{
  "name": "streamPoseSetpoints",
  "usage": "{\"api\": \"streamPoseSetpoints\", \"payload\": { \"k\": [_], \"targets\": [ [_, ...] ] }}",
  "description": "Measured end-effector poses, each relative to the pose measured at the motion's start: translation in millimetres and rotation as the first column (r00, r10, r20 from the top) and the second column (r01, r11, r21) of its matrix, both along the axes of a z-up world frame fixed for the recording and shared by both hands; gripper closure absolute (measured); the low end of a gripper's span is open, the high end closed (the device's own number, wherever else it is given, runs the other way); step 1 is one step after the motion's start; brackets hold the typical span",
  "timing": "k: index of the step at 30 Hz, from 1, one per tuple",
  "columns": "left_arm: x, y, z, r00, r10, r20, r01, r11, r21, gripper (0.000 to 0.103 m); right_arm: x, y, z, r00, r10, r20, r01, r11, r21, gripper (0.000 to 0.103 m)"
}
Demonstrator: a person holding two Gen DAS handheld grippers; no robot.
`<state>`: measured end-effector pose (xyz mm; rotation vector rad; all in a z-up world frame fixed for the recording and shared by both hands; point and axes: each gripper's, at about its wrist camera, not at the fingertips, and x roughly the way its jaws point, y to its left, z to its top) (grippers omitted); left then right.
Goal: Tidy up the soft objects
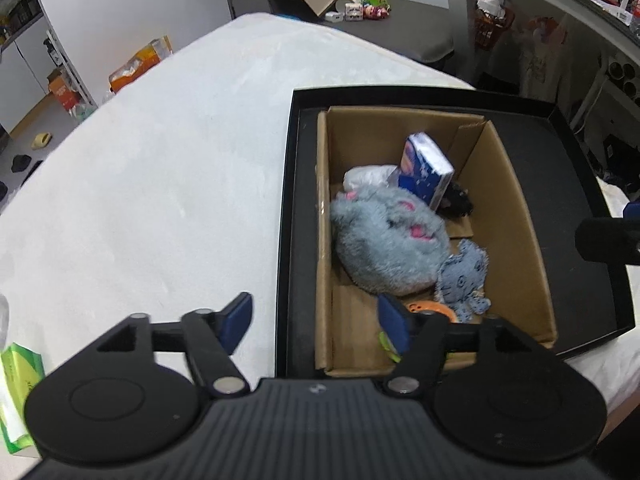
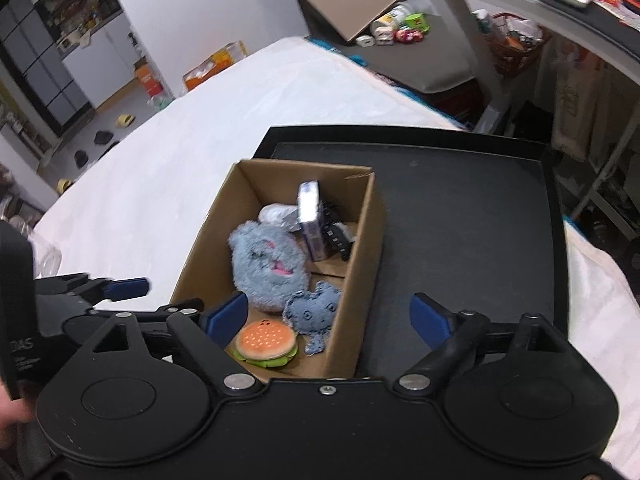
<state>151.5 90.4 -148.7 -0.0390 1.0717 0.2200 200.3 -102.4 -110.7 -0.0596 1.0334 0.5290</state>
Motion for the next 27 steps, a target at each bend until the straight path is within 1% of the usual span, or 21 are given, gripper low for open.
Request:
{"api": "streamPoseSetpoints", "payload": {
  "k": [2,6,8,11,13,15,20,25,27],
  "targets": [
    [-1.0,-3.3,7.8,1.000,0.006,0.007,-0.006,1.000,0.002,0.023,-0.1,-6.8,1.9,1.000,-0.021,0.003,0.021,1.000,0.007,0.013],
    [-1.0,-7.8,23.4,1.000,0.017,0.021,-0.017,1.000,0.002,0.016,-1.9,-21.1,7.0,0.998,-0.059,0.015,0.059,0.998,0.023,0.009],
    [-1.3,-10.7,30.9,0.999,0.017,0.027,-0.017,1.000,0.003,0.013,-2.6,-26.9,9.6,0.997,-0.075,0.021,0.074,0.997,0.028,0.009],
    [-2.0,-16.0,41.2,0.999,0.013,0.042,-0.013,1.000,0.006,0.011,-4.0,-35.2,14.0,0.996,-0.090,0.029,0.089,0.995,0.043,0.008],
    [-2.4,-19.9,46.8,0.999,0.006,0.046,-0.006,1.000,-0.002,0.010,-5.3,-40.1,17.1,0.994,-0.102,0.040,0.100,0.994,0.047,0.003],
    [-3.5,-24.4,52.8,0.999,-0.005,0.048,0.006,1.000,-0.008,0.009,-6.7,-44.9,20.1,0.992,-0.116,0.050,0.114,0.992,0.051,0.000],
    [-8.0,-35.5,67.0,0.998,-0.023,0.055,0.024,1.000,-0.012,0.004,-10.3,-56.9,26.6,0.987,-0.151,0.048,0.147,0.987,0.069,0.000],
    [-15.7,-43.8,81.5,0.996,-0.041,0.077,0.043,0.999,-0.029,0.003,-20.0,-70.0,33.9,0.981,-0.184,0.054,0.178,0.979,0.103,0.000],
    [-18.3,-43.3,87.6,0.995,-0.022,0.093,0.026,0.999,-0.043,0.003,-24.5,-73.8,36.4,0.977,-0.202,0.064,0.195,0.975,0.102,0.000]
  ]
}}
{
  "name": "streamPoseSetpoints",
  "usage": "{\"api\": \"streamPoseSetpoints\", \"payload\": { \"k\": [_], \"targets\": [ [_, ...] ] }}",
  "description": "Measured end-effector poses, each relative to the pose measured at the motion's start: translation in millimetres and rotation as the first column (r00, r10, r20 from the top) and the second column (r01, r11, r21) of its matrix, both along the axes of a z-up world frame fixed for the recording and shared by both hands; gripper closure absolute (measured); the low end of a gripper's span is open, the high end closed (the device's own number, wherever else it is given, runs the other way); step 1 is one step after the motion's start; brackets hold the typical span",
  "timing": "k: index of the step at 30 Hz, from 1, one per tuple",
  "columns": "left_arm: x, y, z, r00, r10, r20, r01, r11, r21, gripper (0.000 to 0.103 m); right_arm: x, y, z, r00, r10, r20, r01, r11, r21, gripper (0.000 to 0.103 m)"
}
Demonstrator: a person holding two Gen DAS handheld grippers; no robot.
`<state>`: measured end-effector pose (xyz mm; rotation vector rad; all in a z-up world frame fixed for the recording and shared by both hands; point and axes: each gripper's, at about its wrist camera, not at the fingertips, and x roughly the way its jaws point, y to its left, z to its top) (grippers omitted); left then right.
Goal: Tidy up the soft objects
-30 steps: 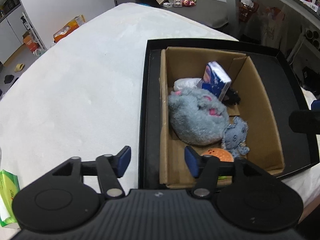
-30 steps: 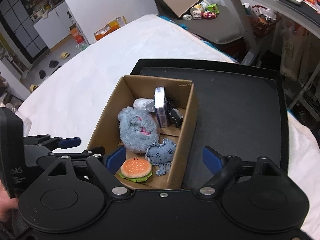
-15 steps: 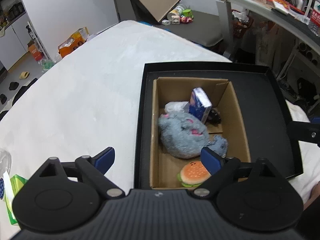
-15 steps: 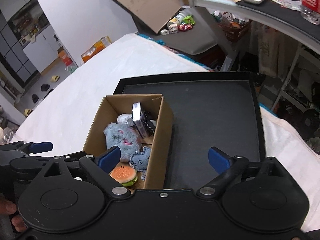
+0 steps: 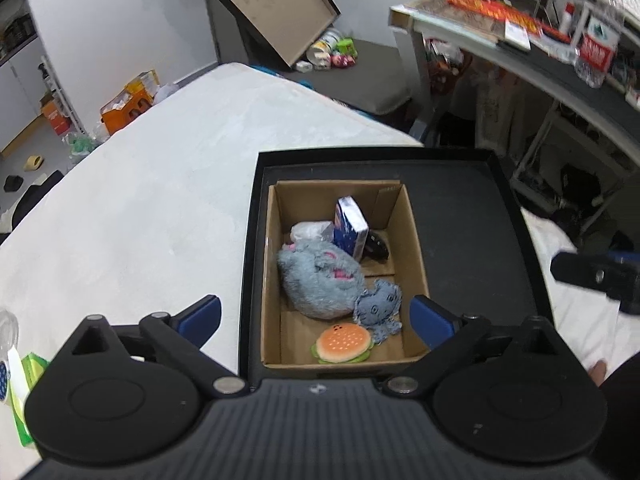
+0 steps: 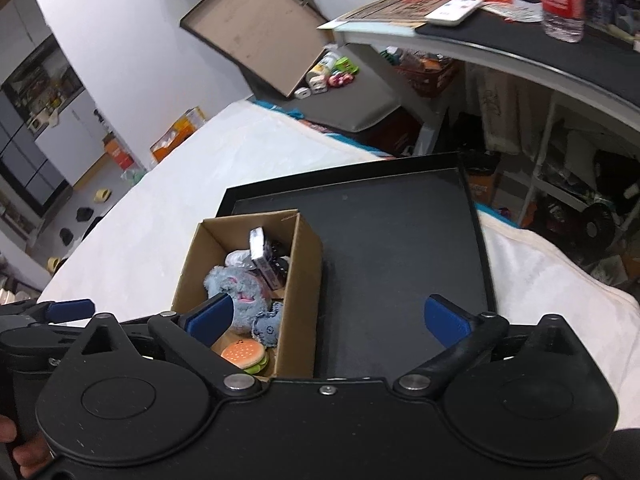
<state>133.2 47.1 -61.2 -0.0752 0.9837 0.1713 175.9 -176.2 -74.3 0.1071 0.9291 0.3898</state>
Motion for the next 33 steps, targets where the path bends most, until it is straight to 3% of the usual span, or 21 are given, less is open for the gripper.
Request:
{"api": "streamPoseSetpoints", "payload": {
  "k": [10,19,33],
  "targets": [
    [-26.2,-3.1,31.1,0.999,-0.012,0.045,0.013,1.000,-0.020,0.003,-21.4,-12.6,15.4,0.999,-0.034,0.026,0.034,0.999,0.021,0.000],
    [-51.3,-19.6,58.5,0.993,-0.054,0.105,0.054,0.999,0.009,0.001,-45.0,-24.2,35.6,0.995,-0.050,0.089,0.047,0.998,0.035,0.000],
    [-86.6,-40.0,82.0,0.983,-0.089,0.159,0.087,0.996,0.019,0.001,-77.4,-49.6,61.0,0.982,-0.095,0.161,0.088,0.995,0.046,0.000]
  ]
}}
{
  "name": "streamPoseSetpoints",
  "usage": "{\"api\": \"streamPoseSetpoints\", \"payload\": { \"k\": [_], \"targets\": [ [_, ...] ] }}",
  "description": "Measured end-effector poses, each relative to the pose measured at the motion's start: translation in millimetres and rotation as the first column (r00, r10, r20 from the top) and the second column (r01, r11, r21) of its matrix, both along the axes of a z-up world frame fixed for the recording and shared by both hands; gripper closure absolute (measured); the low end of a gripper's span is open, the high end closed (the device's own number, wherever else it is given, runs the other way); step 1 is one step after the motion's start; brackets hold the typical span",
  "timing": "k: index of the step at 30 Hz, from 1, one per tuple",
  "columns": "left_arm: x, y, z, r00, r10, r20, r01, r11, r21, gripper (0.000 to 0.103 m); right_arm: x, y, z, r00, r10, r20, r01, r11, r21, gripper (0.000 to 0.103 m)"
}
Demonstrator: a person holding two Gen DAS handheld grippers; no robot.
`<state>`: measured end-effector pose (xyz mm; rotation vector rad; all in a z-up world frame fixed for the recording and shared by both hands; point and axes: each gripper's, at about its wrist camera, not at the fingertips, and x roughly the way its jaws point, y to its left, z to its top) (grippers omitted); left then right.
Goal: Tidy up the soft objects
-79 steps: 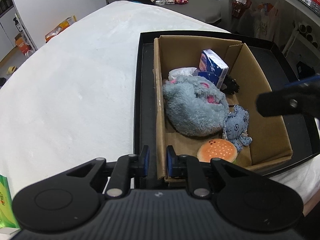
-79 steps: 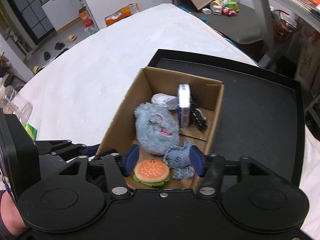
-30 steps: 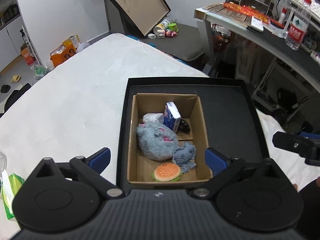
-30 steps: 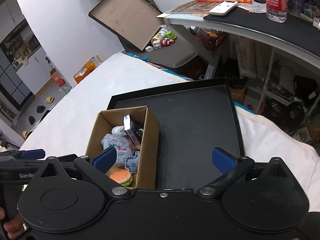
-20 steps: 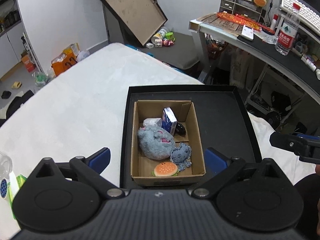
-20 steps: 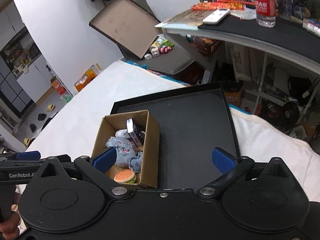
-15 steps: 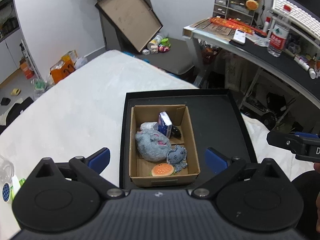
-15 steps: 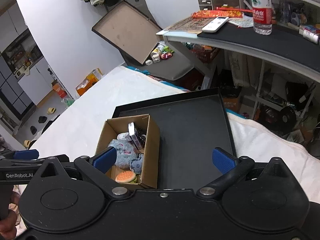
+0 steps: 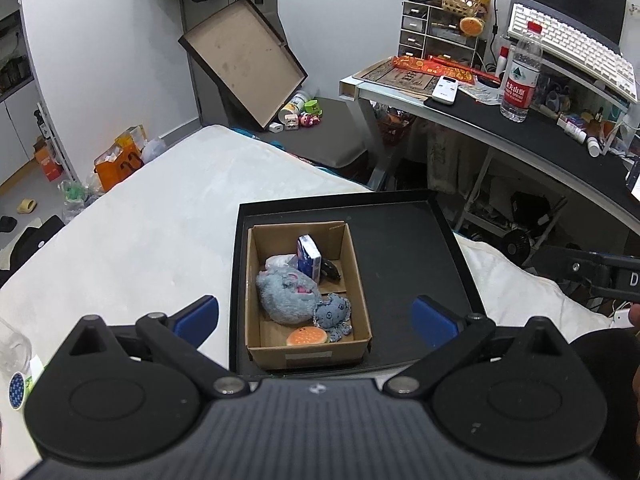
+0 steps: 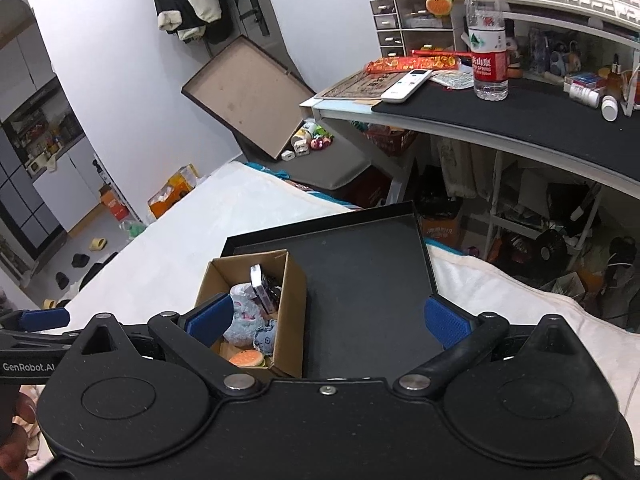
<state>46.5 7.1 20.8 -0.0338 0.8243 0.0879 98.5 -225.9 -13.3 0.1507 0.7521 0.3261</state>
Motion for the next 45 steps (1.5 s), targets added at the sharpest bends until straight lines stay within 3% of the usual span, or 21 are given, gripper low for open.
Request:
{"api": "streamPoseSetpoints", "payload": {
  "k": [24,45],
  "targets": [
    [-41.0,-16.6,20.3,0.999,-0.008,0.043,0.008,1.000,-0.006,0.001,-49.6,-17.7,29.3,0.996,-0.019,0.082,0.024,0.998,-0.061,0.000],
    [-76.7,-16.7,9.1,0.999,0.019,0.043,-0.019,1.000,0.005,0.001,-80.0,-27.6,19.2,0.999,0.001,0.053,0.002,0.998,-0.055,0.000]
  ]
}}
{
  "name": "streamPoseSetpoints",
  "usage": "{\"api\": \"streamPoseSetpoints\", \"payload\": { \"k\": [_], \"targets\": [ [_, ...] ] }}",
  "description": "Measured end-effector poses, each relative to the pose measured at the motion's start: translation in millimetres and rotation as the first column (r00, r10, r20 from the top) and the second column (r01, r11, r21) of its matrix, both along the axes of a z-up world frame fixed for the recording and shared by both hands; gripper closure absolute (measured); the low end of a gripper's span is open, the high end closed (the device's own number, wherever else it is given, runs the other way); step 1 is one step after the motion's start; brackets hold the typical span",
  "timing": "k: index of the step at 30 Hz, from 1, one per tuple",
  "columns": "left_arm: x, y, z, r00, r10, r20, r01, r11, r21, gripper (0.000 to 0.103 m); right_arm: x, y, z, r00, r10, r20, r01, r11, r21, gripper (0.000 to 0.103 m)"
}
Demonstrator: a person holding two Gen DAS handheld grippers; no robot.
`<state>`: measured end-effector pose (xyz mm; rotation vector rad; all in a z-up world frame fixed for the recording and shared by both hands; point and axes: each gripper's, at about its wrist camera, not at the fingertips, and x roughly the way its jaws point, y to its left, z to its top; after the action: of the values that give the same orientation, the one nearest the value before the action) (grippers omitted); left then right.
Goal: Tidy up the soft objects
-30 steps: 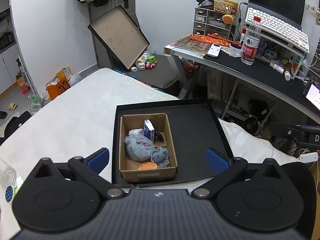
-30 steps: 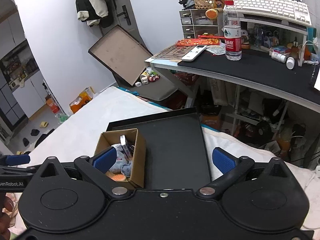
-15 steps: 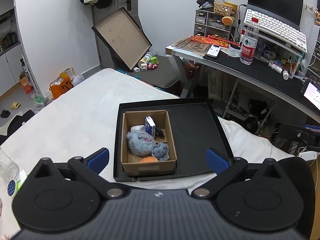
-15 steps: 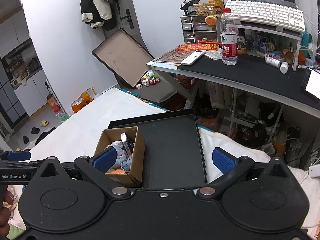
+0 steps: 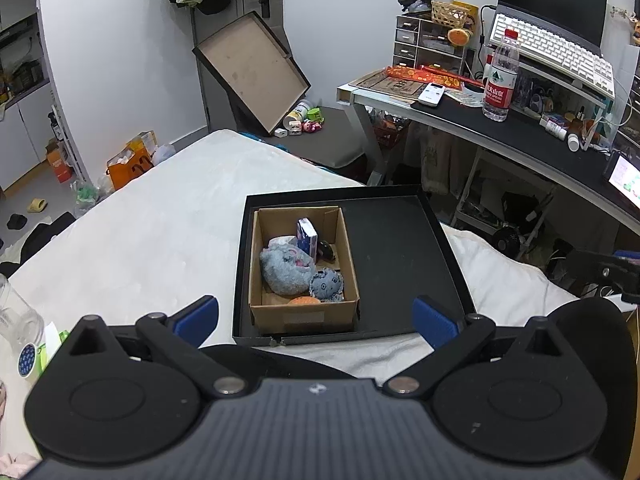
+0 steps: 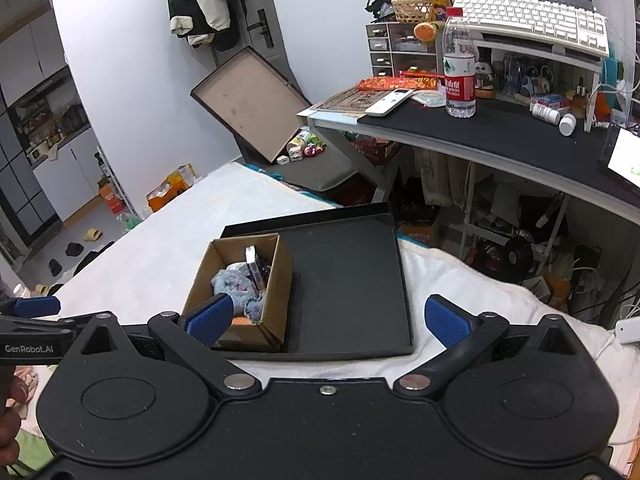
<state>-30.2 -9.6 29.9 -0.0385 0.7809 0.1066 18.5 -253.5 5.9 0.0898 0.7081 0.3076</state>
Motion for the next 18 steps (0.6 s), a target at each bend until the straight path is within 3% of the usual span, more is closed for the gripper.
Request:
{"api": "streamPoseSetpoints", "payload": {
  "k": [18],
  "targets": [
    [-4.4,2.6,-5.3,1.000,0.006,-0.014,-0.006,1.000,-0.005,0.001,-9.5,1.3,-2.5,1.000,0.013,-0.009,-0.013,1.000,0.001,0.000]
  ]
}}
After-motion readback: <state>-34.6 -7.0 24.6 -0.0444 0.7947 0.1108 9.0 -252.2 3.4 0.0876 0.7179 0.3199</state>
